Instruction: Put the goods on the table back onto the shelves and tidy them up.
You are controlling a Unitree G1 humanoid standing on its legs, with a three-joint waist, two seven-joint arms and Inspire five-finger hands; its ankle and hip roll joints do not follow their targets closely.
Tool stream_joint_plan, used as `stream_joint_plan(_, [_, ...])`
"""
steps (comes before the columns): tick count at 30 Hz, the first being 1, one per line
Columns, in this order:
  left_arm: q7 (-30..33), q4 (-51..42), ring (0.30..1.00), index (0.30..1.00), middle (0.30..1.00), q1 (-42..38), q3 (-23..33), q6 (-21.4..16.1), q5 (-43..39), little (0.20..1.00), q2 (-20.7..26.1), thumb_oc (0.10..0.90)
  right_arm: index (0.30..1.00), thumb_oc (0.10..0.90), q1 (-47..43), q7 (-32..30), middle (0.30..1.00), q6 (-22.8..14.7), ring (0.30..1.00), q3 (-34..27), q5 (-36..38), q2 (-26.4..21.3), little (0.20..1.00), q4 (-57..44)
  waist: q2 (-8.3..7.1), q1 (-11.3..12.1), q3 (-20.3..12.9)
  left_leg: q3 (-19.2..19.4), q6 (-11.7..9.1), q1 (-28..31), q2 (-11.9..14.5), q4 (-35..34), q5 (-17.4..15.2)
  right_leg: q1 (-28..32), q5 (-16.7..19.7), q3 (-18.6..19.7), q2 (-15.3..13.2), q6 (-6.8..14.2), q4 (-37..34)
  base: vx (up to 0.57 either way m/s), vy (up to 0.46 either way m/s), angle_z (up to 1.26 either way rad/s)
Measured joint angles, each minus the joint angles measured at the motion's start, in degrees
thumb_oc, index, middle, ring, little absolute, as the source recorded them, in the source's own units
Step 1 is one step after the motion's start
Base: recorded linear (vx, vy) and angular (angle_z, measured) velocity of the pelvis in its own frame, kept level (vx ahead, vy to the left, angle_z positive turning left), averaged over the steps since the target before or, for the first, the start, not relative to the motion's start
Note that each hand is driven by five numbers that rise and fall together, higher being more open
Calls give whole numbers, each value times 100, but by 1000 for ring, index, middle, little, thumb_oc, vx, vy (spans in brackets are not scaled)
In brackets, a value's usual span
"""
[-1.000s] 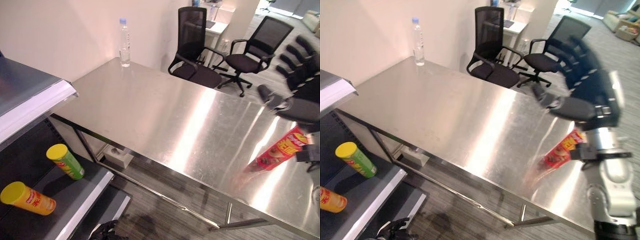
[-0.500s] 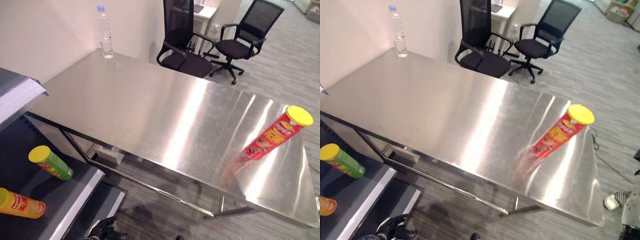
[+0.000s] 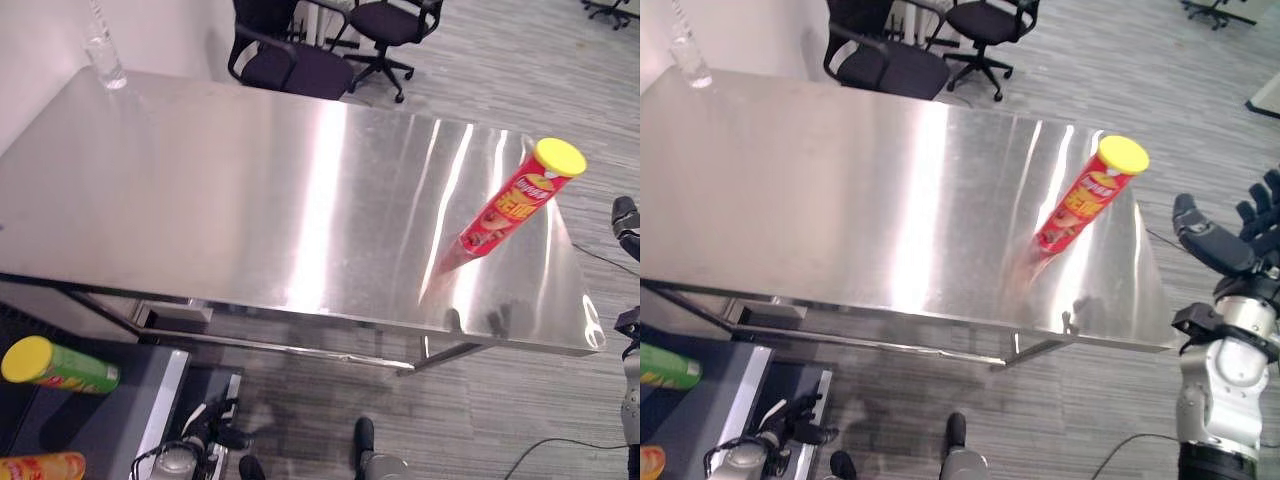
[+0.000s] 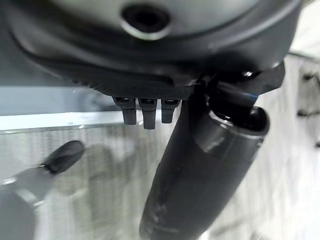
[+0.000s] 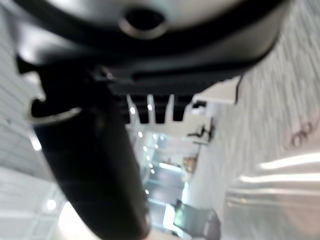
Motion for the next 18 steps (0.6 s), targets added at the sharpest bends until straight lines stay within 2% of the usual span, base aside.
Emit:
stream_joint_plan(1, [0, -9, 900, 900, 900, 30, -11, 3, 0, 900, 85, 800, 900, 800, 2, 84, 900, 0, 900, 0, -1, 0, 900, -40, -128, 125, -76, -59, -56, 66, -110, -59, 40, 224, 63, 14, -184, -8, -42, 70, -96, 24])
stream_joint_plan(2, [1, -7, 900, 900, 900, 96, -7, 6, 2, 900, 126, 800, 900, 800, -43, 141, 900, 3, 900, 26, 3, 0, 900, -75, -219, 211, -135, -60, -127, 107, -157, -133, 101, 360, -24, 2, -210, 137, -226, 81, -220, 10])
stream_joint_plan(4, [11, 1, 900, 900, 900, 252, 56, 27, 2, 900, 155, 800, 900, 800, -184, 226, 900, 4, 900, 82, 4, -10, 900, -226, -273, 453, -171, 44, -237, 197, -169, -237, 170, 546, -120, -14, -117, 260, -647, 44, -158, -25])
stream_joint_plan(5, [9, 0, 900, 900, 900, 313, 87, 44, 4, 900, 116, 800, 900, 800, -267, 265, 900, 0, 900, 114, 5, -22, 900, -247, -267, 464, -167, 58, -297, 194, -128, -239, 213, 550, -215, -27, -90, 320, -655, 35, -102, -19])
stream_joint_plan(8, [-23, 5, 900, 900, 900, 633, 171, 135, 3, 900, -158, 800, 900, 800, -323, 308, 900, 122, 900, 138, 49, -29, 900, -173, -88, 431, -257, -31, -423, 190, 168, -229, 291, 606, -336, -47, 250, 220, -653, 34, -137, 5])
stream_joint_plan(9, [-69, 5, 900, 900, 900, 688, 139, 146, 3, 900, -258, 800, 900, 800, -317, 308, 900, 142, 900, 127, 77, -30, 900, -173, -94, 403, -269, -87, -459, 192, 235, -232, 314, 653, -382, -124, 324, 153, -653, 37, -134, 16])
stream_joint_plan(10, [-124, 2, 900, 900, 900, 648, 98, 148, 3, 900, -373, 800, 900, 800, -316, 313, 900, 142, 900, 116, 81, -29, 900, -173, -191, 377, -334, -161, -540, 158, 292, -230, 369, 665, -426, -172, 387, 94, -654, 47, -107, 15])
stream_joint_plan(13, [-121, 4, 900, 900, 900, 626, 51, 149, 3, 900, -349, 800, 900, 800, -315, 318, 900, 141, 900, 119, 101, -28, 900, -180, -307, 383, -427, -222, -561, 145, 263, -239, 386, 730, -522, -225, 360, 91, -656, 21, -25, 17])
stream_joint_plan(18, [-123, 7, 900, 900, 900, 738, 36, 169, 7, 900, -276, 800, 900, 800, -297, 385, 900, 118, 900, 117, 232, -28, 900, -205, -336, 391, -768, -340, -566, 108, 259, -247, 406, 771, -557, -332, 360, 102, -657, 1, 0, 11])
